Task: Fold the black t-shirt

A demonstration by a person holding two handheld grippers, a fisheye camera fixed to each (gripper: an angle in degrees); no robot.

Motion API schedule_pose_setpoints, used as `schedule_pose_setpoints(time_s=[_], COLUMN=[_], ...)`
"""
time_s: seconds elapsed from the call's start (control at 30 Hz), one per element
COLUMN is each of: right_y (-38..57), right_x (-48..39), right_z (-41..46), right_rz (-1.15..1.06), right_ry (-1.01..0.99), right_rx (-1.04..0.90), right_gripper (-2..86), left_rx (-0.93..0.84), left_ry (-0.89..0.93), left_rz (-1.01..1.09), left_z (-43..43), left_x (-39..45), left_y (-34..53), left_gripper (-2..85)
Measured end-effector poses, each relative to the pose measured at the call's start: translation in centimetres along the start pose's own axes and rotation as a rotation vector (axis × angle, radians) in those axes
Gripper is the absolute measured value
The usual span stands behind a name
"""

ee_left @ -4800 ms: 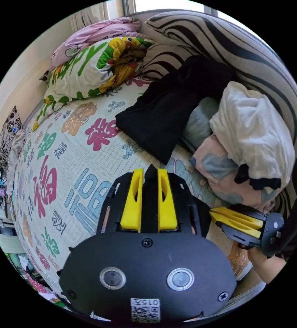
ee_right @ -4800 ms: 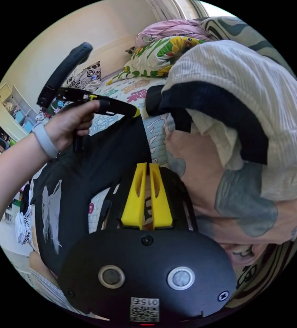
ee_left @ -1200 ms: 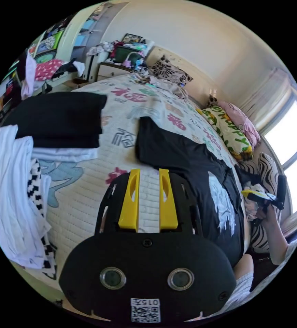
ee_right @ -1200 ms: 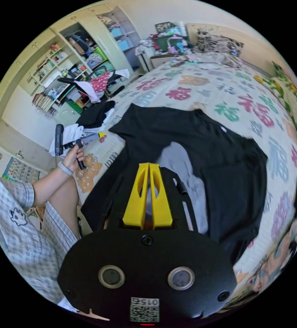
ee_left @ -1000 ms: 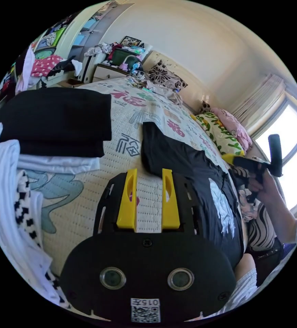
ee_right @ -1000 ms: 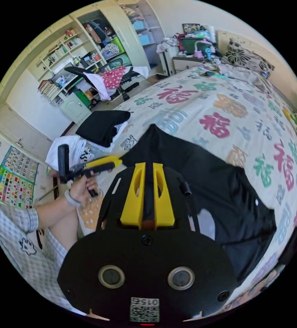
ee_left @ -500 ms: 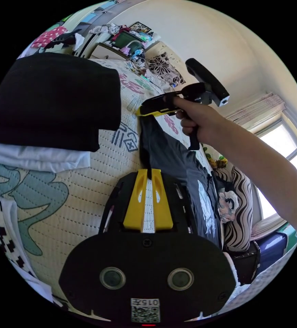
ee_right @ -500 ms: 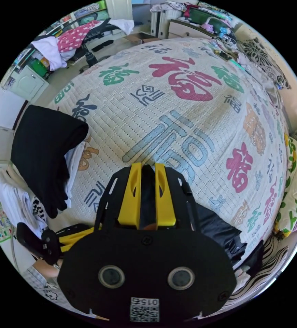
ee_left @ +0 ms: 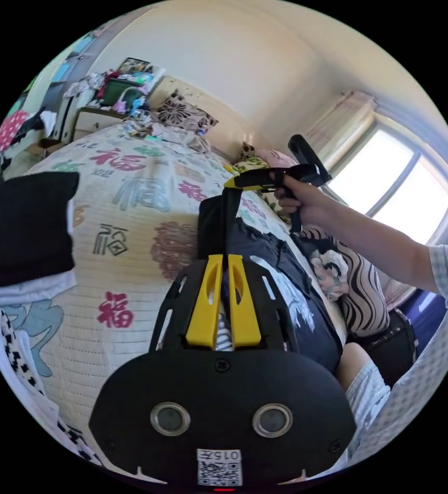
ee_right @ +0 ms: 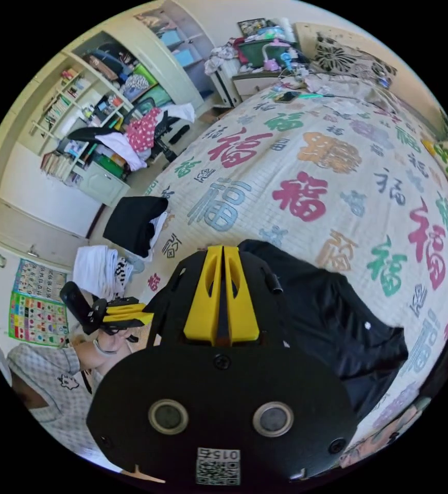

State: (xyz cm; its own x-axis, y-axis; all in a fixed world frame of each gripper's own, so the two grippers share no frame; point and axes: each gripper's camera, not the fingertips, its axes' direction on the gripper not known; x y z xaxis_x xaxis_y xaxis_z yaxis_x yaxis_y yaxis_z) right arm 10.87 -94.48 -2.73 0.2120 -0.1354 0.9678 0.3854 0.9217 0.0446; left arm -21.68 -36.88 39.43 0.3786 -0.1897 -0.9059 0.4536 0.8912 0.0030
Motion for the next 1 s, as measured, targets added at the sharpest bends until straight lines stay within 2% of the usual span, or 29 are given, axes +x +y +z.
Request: schedule_pose_setpoints(time_s=[0.17,0.5,0.6,0.77,0.9,1.0], right_y=[7.6,15.1,16.7,19.1,19.1,18.8], right_x=[7.6,15.1,16.5,16.8,15.2,13.7], right_z=[-4.8,-6.6,-8.8,-14.2,-15.6,-15.1], right_rz=[0.161,0.331,0.357,0.348,0.254,0.179], right_ry=[-0.051,-0.086,-0.174,-0.165,-0.164,-0.168], right_rx=[0.042,0.002,0.068,0.213,0.197,0.11], right_gripper=[-1.0,0.0,2.6,4.4,2.5,0.6], left_rx=[-0.149,-0.442,-0.471,-0.513,-0.427,-0.45], left_ry=[0.062,-0.015,-0.014,0.045,-0.019,-0.013], left_rz=[0.09,0.223,0.262,0.4,0.383,0.332], left_z=[5.4,15.2,15.8,15.0,16.2,19.0], left_x=[5.9,12.0,13.3,16.5,17.4,16.9], left_y=[0.4,1.9,1.7,0.8,-0.7,-1.4], left_gripper=[-0.2,2.3,5.7,5.6,6.0,5.9])
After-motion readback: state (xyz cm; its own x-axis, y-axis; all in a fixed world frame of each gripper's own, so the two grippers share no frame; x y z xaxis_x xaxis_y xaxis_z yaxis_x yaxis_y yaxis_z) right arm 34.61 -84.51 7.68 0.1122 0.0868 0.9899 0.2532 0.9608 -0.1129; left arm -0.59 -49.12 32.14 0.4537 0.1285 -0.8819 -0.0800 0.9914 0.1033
